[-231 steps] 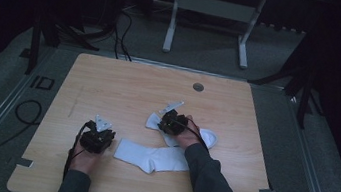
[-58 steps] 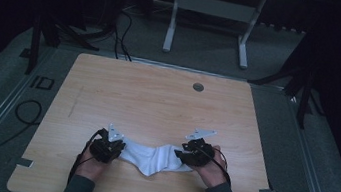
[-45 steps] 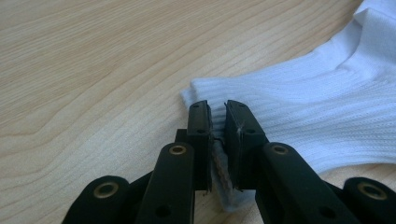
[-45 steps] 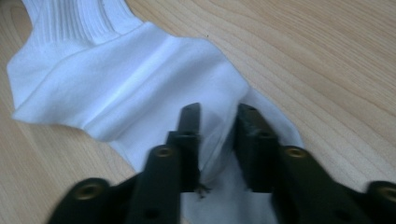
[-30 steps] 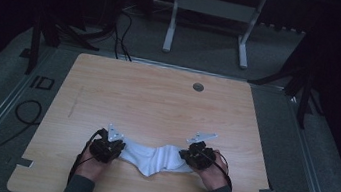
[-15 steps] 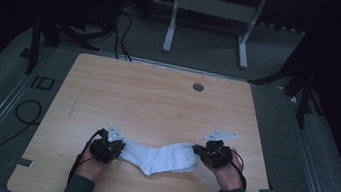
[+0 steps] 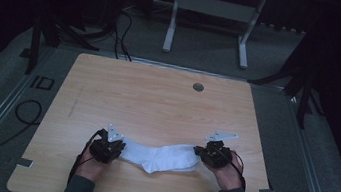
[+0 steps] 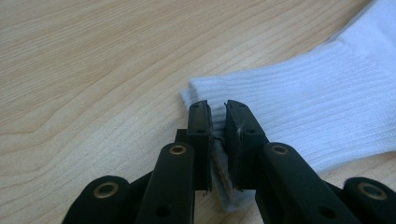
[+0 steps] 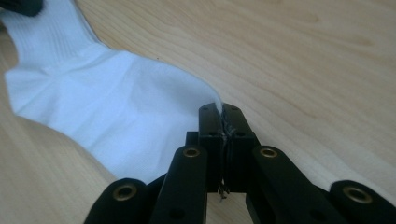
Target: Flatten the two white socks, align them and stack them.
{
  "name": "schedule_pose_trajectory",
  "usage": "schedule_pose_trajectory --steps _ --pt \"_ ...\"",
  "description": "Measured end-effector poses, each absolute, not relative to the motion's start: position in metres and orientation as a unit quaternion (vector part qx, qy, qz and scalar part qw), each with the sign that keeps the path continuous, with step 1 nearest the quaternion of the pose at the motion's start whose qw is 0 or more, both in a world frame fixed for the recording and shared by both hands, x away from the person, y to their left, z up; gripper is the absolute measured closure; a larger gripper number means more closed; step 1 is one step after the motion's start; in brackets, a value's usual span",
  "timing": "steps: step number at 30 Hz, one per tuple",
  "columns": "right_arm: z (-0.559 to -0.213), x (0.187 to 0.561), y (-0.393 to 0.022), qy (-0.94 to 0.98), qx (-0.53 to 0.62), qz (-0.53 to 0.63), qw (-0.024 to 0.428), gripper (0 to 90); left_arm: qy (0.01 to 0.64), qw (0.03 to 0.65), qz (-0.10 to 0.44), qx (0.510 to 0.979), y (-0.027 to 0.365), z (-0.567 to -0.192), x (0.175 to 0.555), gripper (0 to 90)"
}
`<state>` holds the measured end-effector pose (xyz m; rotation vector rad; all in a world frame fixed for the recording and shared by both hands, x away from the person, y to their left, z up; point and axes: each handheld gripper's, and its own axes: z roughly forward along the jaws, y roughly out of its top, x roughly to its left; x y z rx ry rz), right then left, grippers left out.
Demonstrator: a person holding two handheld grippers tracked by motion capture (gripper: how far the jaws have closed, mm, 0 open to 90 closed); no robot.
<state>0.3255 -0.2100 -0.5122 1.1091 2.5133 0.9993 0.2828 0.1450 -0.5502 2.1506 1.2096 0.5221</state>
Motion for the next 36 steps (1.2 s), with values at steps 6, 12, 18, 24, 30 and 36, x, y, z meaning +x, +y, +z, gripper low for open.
schedule_pose_trajectory --steps 6,12,18,24,30,36 --pt "-0.529 0.329 -0.210 0.862 0.383 0.320 0.087 76.5 0.458 0.305 0.198 0.811 0.145 -0.550 0.283 80.0" --pt "-0.528 0.330 -0.214 0.851 0.398 0.327 0.101 58.4 0.460 0.309 0.194 0.809 0.146 -0.550 0.283 79.0" --pt "-0.519 0.329 -0.219 0.832 0.409 0.360 0.104 50.8 0.462 0.314 0.190 0.808 0.148 -0.549 0.283 77.8" --pt "-0.517 0.328 -0.225 0.826 0.414 0.367 0.108 47.4 0.462 0.328 0.194 0.801 0.151 -0.546 0.282 77.5" --pt "-0.517 0.330 -0.233 0.818 0.423 0.375 0.104 46.6 0.471 0.345 0.193 0.789 0.157 -0.542 0.282 77.1" --pt "-0.518 0.331 -0.240 0.812 0.433 0.377 0.100 45.6 0.479 0.347 0.197 0.782 0.162 -0.541 0.283 76.8"
